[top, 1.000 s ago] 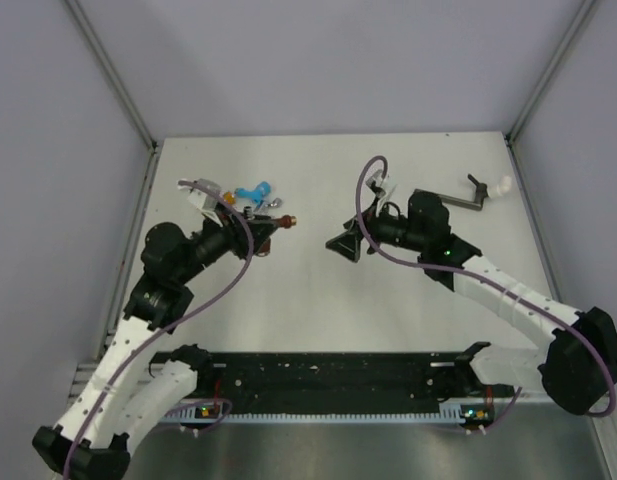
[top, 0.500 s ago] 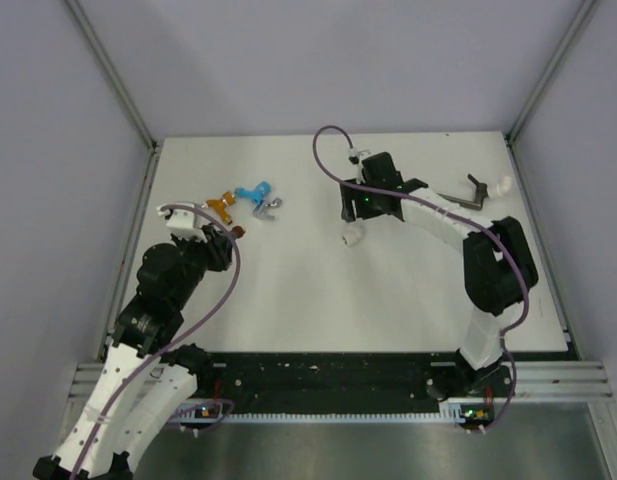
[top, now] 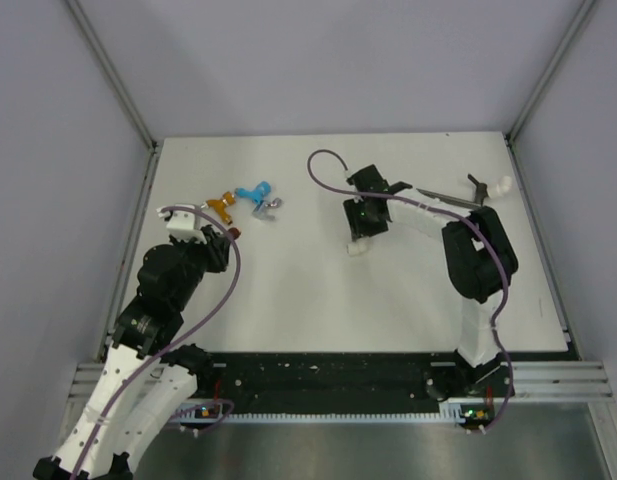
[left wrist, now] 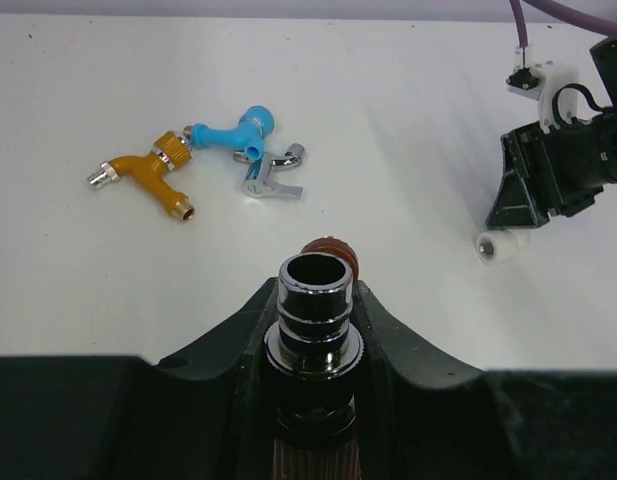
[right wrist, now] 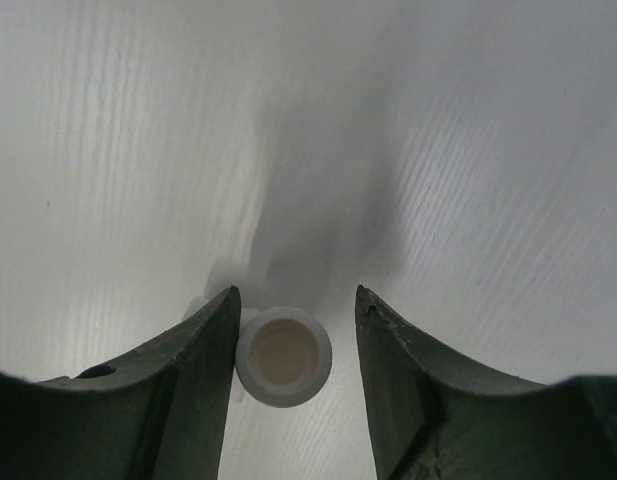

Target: Install the water faucets

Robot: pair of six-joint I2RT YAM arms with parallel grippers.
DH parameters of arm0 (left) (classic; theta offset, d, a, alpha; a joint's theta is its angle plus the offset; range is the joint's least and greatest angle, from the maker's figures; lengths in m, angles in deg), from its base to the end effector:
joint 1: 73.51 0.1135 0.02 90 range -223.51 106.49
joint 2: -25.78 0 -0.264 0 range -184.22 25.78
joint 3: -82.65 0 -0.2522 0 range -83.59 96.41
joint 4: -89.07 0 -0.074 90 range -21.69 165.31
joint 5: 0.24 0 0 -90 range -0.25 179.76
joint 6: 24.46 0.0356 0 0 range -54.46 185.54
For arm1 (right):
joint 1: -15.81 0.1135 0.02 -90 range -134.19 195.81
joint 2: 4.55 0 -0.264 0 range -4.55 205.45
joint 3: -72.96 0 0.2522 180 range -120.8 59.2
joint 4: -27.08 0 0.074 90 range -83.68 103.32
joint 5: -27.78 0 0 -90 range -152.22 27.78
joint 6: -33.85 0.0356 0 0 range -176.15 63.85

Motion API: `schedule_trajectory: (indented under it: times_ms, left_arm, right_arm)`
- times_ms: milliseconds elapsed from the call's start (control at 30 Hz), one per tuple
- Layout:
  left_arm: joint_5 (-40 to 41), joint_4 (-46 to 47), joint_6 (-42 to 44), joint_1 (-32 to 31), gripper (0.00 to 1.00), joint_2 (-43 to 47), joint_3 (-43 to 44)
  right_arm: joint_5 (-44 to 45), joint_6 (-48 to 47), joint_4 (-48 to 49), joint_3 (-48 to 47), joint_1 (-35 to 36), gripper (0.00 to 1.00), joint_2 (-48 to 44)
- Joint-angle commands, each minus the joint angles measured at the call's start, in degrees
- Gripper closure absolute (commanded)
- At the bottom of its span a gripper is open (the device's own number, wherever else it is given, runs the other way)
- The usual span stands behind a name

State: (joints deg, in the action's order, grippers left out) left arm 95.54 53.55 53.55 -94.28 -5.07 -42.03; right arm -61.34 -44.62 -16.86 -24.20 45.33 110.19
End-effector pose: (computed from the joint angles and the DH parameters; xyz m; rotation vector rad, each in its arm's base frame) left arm 0.1231 -0.0429 0.3324 0.0622 1.7730 -0.3258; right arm 0.3685 0.2080 0.1808 -0.4111 2.6305 0.2178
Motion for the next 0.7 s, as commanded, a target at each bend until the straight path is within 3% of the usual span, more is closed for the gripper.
schedule_trajectory:
  times_ms: [0, 200, 333, 567, 600, 667]
  left_arm:
    - [-1.03, 2.42, 0.74, 0.21, 1.00, 0.62, 0.19]
    - [-2.44, 2.42, 0.91, 0.21, 1.00, 0.70, 0.10]
    - [-2.27, 2.34, 0.91, 0.21, 1.00, 1.32, 0.01]
    - [-2.62, 2.34, 0.91, 0.12, 1.00, 1.49, -0.07]
    - [-2.53, 2.42, 0.91, 0.12, 1.00, 1.41, 0.01]
    - [-2.44, 2.42, 0.91, 0.12, 1.00, 1.58, 0.01]
  right_arm:
    - [1.75, 4.28, -3.05, 5.51, 2.47, 0.51, -9.69]
    - [-0.53, 7.98, -2.35, 12.54, 6.42, 0.48, -14.53]
    - [-3.17, 8.77, 3.53, 18.96, 6.61, 0.48, -21.12]
    - [1.66, 3.77, 5.92, 23.01, 6.43, 0.42, -33.07]
    - [1.66, 3.33, 6.09, 23.62, 6.52, 0.39, -34.74]
    - [1.49, 3.41, 7.14, 25.73, 6.25, 0.21, -38.08]
